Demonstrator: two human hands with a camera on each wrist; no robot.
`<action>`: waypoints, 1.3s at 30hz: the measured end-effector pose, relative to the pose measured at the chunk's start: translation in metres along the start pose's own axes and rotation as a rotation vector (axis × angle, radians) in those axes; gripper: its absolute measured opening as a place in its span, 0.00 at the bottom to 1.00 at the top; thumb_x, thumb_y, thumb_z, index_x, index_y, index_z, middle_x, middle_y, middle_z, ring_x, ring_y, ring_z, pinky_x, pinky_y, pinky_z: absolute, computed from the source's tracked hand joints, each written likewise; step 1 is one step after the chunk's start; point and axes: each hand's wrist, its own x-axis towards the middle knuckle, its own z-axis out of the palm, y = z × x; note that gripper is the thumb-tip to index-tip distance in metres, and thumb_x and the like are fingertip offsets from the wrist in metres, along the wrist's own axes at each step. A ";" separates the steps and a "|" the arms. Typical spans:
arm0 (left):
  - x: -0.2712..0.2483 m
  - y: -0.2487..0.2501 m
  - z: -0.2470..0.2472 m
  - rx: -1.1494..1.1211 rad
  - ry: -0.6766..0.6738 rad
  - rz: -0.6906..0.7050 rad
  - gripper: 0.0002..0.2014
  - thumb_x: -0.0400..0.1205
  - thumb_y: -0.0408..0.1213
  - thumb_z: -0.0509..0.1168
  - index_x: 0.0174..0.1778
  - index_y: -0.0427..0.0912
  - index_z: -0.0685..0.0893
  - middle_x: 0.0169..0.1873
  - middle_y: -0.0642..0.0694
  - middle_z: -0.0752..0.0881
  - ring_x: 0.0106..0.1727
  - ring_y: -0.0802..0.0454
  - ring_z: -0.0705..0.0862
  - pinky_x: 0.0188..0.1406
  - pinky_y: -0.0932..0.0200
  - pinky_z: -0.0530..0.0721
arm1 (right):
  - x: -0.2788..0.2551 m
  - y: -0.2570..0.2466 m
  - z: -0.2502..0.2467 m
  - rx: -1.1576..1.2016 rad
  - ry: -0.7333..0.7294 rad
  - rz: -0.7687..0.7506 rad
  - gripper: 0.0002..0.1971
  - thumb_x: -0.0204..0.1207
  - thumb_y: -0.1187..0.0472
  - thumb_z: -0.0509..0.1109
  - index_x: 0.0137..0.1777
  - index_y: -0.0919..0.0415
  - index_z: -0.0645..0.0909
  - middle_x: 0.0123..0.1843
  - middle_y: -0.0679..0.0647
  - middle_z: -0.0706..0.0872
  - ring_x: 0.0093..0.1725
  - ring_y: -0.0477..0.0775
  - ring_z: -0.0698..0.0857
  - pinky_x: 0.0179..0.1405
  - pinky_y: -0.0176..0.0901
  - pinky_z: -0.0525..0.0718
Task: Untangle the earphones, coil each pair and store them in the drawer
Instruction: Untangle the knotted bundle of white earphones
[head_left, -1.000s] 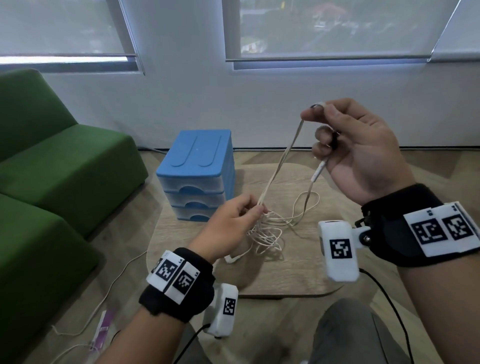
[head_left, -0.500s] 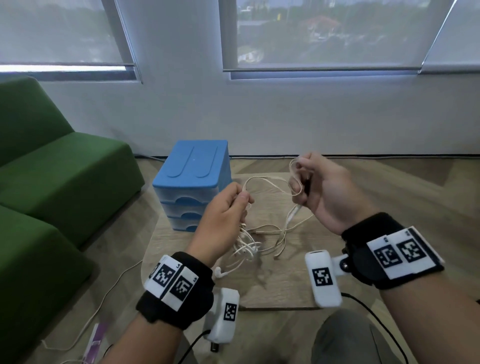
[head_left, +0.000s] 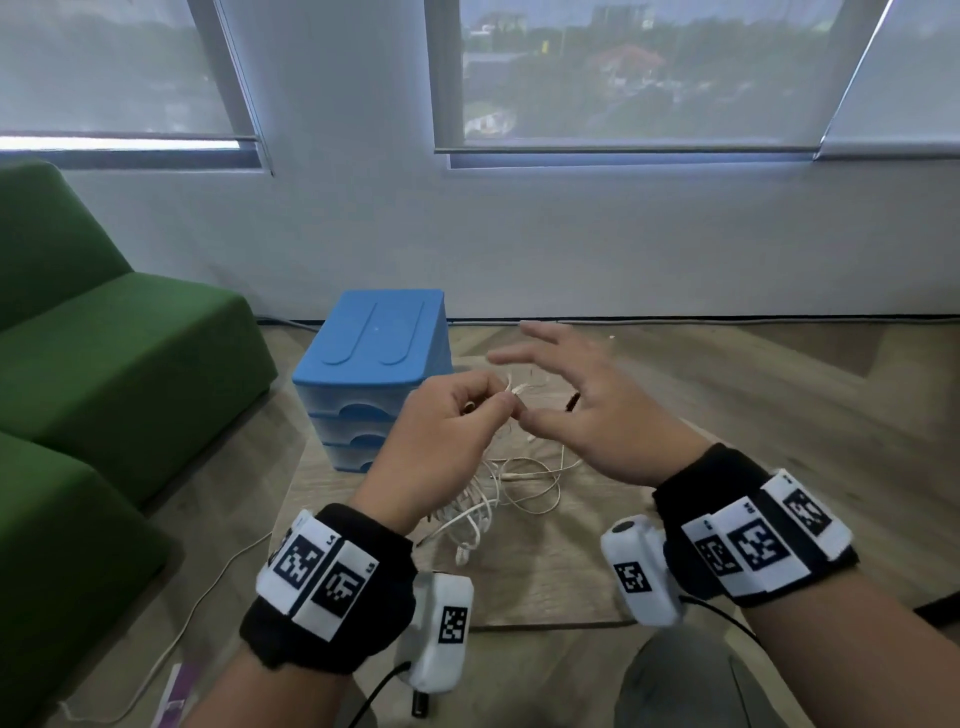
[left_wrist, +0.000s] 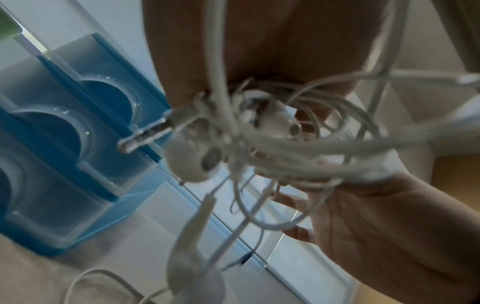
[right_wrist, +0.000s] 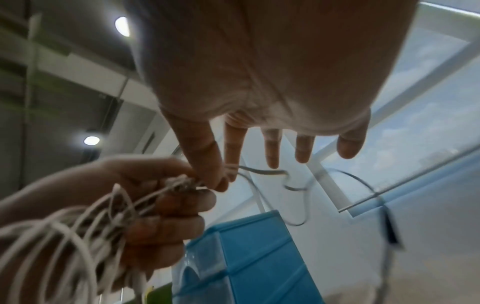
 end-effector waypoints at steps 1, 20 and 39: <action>-0.001 0.000 -0.001 0.002 -0.008 0.006 0.12 0.87 0.41 0.69 0.38 0.46 0.91 0.21 0.62 0.78 0.28 0.56 0.72 0.33 0.57 0.71 | 0.001 0.000 0.003 -0.077 -0.015 0.015 0.22 0.69 0.37 0.68 0.64 0.30 0.82 0.81 0.35 0.70 0.84 0.43 0.65 0.81 0.67 0.65; -0.018 -0.016 -0.025 -0.286 -0.132 -0.174 0.09 0.85 0.25 0.70 0.59 0.38 0.87 0.44 0.38 0.90 0.45 0.40 0.90 0.51 0.43 0.87 | 0.006 0.005 -0.007 0.513 0.151 0.172 0.11 0.80 0.60 0.69 0.38 0.64 0.87 0.23 0.45 0.65 0.22 0.46 0.61 0.24 0.38 0.64; -0.018 -0.011 -0.031 -0.562 -0.135 -0.370 0.14 0.86 0.23 0.61 0.61 0.34 0.91 0.44 0.33 0.90 0.39 0.42 0.89 0.34 0.56 0.89 | 0.003 0.005 -0.007 0.525 0.191 0.334 0.08 0.80 0.70 0.68 0.40 0.66 0.86 0.28 0.52 0.72 0.24 0.49 0.64 0.26 0.42 0.59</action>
